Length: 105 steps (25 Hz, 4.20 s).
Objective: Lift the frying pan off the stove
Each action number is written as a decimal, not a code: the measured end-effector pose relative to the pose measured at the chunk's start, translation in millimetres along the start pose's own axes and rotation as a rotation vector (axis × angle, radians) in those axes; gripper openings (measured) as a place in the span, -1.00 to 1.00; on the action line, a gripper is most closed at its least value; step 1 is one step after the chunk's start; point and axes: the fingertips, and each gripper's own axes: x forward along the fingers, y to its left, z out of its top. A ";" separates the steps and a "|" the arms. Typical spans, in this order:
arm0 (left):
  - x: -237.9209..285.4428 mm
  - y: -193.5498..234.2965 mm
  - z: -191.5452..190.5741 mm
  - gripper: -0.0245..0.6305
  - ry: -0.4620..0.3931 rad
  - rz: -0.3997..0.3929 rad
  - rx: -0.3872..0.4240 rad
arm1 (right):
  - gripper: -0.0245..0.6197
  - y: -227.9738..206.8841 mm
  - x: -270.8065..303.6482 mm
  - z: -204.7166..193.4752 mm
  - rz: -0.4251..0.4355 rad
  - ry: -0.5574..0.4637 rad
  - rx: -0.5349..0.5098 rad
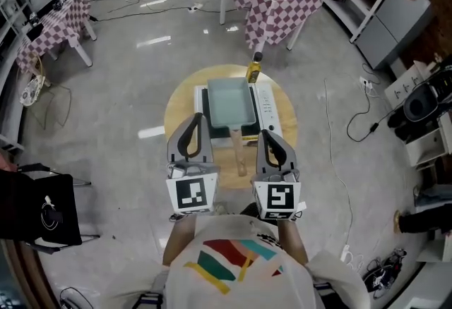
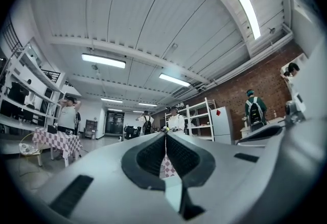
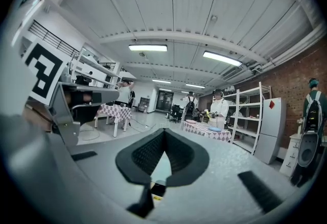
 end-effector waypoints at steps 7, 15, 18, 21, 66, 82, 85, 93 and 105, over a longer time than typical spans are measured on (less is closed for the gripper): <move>3.0 0.3 -11.5 -0.91 0.027 0.021 -0.031 | -0.94 -1.5 5.3 -4.1 0.011 0.024 -0.019; 12.5 -5.5 -9.3 -0.91 0.041 0.074 -0.003 | -0.94 -19.0 15.5 -4.5 0.050 0.002 -0.006; 15.0 -9.8 -9.6 -0.91 0.039 0.089 0.009 | -0.94 -25.4 17.8 -7.5 0.068 -0.008 0.017; 15.4 -13.3 -10.5 -0.91 0.041 0.104 0.013 | -0.94 -29.0 18.8 -11.0 0.089 -0.013 0.049; 28.2 -3.0 -44.9 -0.91 0.127 0.173 0.081 | -0.15 8.4 60.6 -139.5 1.032 0.557 1.260; 24.4 1.3 -71.2 -0.91 0.193 0.204 0.087 | -0.15 80.7 63.4 -205.6 1.227 0.872 1.498; 23.0 2.6 -73.2 -0.91 0.196 0.211 0.088 | -0.17 86.4 64.4 -200.7 1.259 0.871 1.552; 22.8 5.4 -77.5 -0.91 0.205 0.225 0.088 | -0.38 101.9 69.3 -196.8 1.274 0.904 1.601; 18.3 9.3 -82.1 -0.91 0.217 0.238 0.080 | -0.72 113.2 67.9 -197.7 1.249 0.969 1.583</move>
